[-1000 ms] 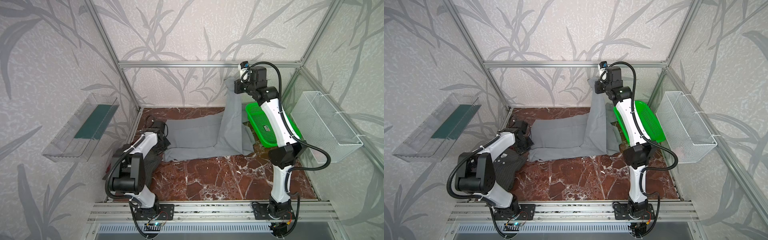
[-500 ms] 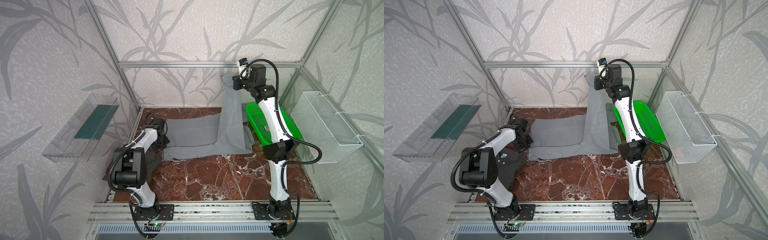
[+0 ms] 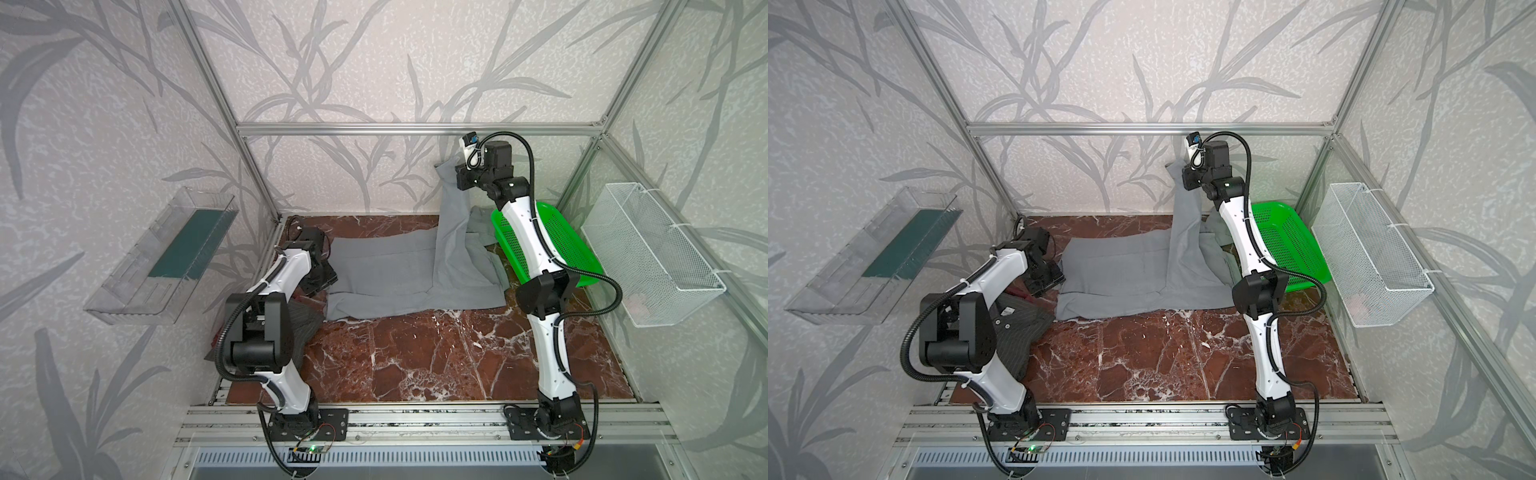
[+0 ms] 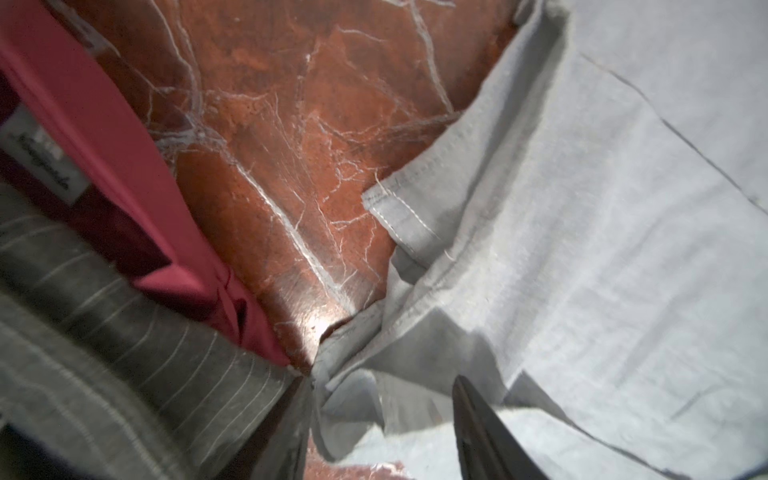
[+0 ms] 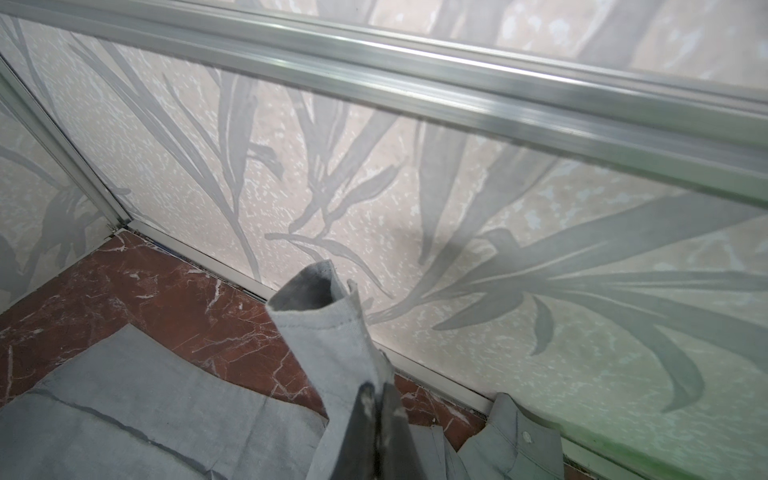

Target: Fold and stack the long sleeve shirts

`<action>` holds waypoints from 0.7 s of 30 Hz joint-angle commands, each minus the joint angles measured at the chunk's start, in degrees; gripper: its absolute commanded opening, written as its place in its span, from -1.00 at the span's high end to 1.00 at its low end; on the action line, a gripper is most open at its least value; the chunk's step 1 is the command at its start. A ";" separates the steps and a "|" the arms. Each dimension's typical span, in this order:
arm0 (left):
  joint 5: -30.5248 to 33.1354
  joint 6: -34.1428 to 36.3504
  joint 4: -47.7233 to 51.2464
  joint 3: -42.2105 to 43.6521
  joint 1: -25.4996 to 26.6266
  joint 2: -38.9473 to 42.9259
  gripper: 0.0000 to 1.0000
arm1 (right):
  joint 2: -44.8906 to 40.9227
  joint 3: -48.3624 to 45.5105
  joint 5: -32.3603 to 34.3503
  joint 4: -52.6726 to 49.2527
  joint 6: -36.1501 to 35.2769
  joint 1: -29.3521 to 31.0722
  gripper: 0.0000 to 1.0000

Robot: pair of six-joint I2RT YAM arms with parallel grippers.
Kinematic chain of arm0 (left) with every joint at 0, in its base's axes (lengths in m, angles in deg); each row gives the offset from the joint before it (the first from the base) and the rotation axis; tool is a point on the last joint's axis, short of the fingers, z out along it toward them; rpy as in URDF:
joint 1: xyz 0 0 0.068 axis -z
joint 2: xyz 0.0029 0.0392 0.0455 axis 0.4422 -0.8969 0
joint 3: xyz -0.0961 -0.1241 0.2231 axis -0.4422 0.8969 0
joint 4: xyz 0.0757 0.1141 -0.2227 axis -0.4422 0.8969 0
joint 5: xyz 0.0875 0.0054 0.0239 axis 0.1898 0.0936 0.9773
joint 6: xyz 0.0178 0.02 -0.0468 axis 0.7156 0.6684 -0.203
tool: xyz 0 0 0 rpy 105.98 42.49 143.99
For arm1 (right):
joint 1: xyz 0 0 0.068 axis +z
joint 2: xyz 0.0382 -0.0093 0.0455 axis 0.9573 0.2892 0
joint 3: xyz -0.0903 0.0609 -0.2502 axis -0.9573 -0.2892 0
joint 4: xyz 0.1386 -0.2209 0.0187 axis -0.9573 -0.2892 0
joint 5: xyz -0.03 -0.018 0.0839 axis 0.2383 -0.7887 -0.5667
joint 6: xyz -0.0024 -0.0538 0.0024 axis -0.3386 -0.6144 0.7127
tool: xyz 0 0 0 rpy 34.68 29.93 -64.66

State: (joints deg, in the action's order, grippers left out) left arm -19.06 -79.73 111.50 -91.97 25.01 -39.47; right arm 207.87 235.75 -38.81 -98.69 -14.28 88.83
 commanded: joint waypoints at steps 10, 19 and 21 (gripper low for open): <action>-4.56 6.11 -0.17 9.33 -0.19 18.63 -0.34 | -15.61 -21.16 17.90 1.84 3.08 8.82 1.00; -3.77 5.66 -5.01 14.66 -0.17 23.72 -0.35 | -31.45 -48.34 21.85 13.30 7.18 19.56 1.00; -3.20 5.81 -5.78 15.76 -0.18 24.88 -0.35 | -32.97 -51.05 23.60 13.71 8.26 22.07 1.00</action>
State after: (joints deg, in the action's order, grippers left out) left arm -23.10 -75.08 107.23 -77.43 25.01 -16.85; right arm 178.25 187.32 -19.25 -89.51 -7.85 107.21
